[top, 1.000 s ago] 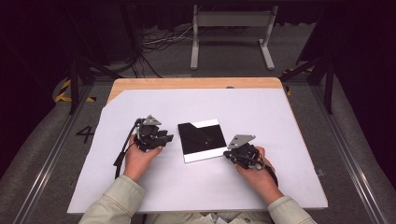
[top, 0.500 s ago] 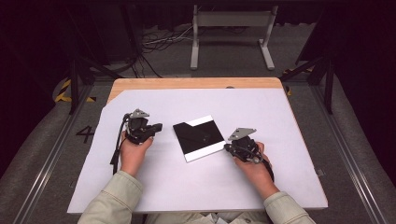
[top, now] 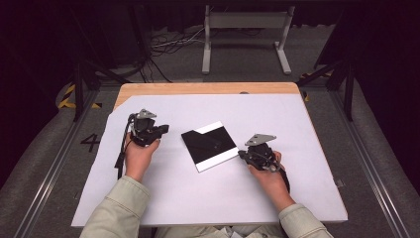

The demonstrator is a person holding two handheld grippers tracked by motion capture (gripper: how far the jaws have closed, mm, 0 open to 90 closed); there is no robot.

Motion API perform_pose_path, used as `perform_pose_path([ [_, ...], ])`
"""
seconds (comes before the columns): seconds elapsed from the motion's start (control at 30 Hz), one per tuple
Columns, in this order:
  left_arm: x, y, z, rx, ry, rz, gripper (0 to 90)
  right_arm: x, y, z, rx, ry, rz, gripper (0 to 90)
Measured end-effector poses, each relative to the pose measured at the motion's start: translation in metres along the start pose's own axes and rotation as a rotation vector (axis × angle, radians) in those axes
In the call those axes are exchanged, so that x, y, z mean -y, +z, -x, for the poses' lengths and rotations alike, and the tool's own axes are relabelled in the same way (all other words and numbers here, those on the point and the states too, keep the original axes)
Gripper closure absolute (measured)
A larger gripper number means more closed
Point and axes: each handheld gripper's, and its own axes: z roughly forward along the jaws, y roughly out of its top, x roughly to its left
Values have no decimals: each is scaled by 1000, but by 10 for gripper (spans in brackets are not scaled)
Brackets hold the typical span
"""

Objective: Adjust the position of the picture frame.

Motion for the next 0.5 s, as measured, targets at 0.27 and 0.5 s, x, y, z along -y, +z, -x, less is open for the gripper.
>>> perform_pose_path([
  [0.27,-1,23,-3,107,-33,-52,900,1,-29,10,-3,28,28,900],
  [0.5,-2,40,-3,155,-56,-61,900,9,-51,17,0,44,58,900],
])
